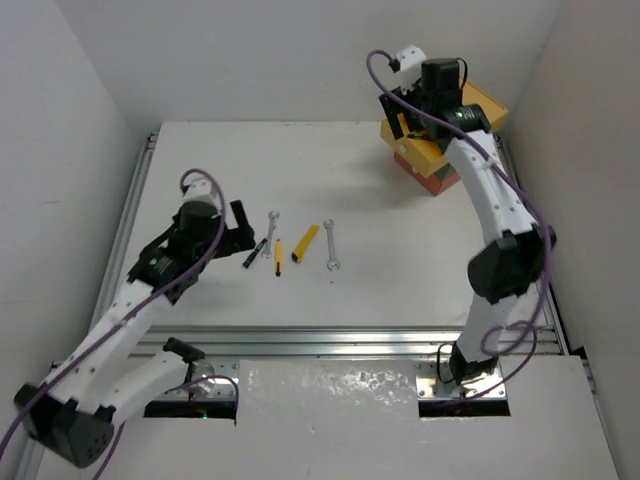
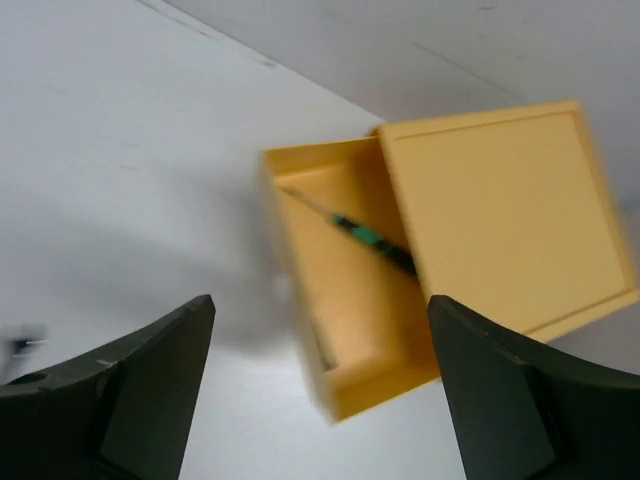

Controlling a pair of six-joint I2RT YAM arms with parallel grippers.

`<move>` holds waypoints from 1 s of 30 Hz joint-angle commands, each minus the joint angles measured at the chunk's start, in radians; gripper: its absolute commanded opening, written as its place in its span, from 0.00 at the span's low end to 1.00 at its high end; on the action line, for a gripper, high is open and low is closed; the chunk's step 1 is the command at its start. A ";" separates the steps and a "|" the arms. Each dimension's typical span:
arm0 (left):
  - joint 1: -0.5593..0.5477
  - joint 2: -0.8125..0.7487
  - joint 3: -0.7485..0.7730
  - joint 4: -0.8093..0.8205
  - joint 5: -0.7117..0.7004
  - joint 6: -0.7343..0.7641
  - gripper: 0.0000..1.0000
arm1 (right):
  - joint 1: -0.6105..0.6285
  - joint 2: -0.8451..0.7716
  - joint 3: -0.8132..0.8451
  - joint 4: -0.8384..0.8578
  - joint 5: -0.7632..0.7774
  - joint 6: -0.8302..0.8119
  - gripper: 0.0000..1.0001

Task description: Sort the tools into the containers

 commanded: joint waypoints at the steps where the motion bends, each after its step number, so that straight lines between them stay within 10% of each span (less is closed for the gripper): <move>1: 0.001 0.190 0.083 0.081 0.160 0.064 1.00 | 0.063 -0.238 -0.170 -0.027 -0.257 0.288 0.90; 11: 0.174 0.821 0.287 0.018 0.343 0.181 0.68 | 0.256 -0.741 -0.989 0.303 -0.456 0.468 0.88; 19: 0.173 0.920 0.289 0.025 0.294 0.181 0.65 | 0.268 -0.754 -1.073 0.338 -0.523 0.465 0.88; 30: 0.154 0.985 0.229 -0.002 0.208 0.161 0.27 | 0.268 -0.803 -1.116 0.419 -0.554 0.512 0.91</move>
